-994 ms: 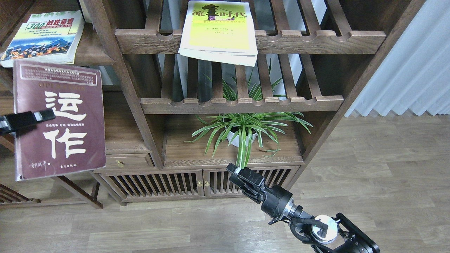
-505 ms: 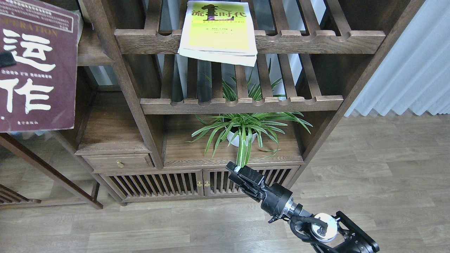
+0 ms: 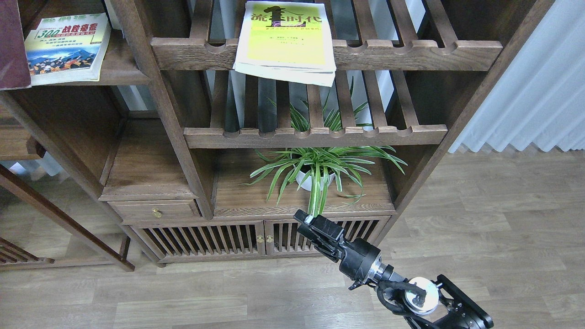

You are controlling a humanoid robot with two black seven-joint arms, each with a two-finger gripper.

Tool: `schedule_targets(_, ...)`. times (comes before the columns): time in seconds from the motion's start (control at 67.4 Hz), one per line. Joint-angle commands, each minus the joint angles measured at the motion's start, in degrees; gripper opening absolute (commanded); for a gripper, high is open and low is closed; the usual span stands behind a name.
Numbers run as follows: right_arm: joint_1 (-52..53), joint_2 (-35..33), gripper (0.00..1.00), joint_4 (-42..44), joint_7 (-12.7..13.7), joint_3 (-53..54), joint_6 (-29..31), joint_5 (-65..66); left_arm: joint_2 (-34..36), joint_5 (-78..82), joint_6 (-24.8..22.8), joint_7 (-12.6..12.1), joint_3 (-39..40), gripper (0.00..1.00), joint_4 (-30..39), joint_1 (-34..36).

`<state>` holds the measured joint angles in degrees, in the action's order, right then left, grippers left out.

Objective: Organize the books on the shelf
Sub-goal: 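Place the maroon book on the colourful book and release with left gripper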

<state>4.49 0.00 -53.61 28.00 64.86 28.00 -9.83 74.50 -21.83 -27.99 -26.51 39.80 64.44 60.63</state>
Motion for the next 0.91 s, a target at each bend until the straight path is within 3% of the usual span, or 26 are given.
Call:
schedule_targets(0.0,-0.01,0.00,0.77,0.00,0.00,0.09,0.00,-0.02,-4.62,0.38,-0.01,-0.56,-0.08,0.02,-3.44,0.89)
schedule_targets(0.074,0.08,0.00,0.77,0.00,0.00,0.18,0.00,-0.02,-6.73,0.47,-0.01,-1.49,-0.08,0.02,-5.11,1.95)
schedule_targets(0.519,0.08,0.00,0.79,0.35,0.00,0.53,0.00,-0.11,-23.17,0.56,-0.01,-1.49,-0.08,0.02,-23.56,8.71)
schedule_targets(0.891,-0.10,0.00,0.81,0.35,0.00,0.62,0.00,-0.19,-31.17,0.56,-0.01,-1.49,-0.16,0.03,-36.58,14.60)
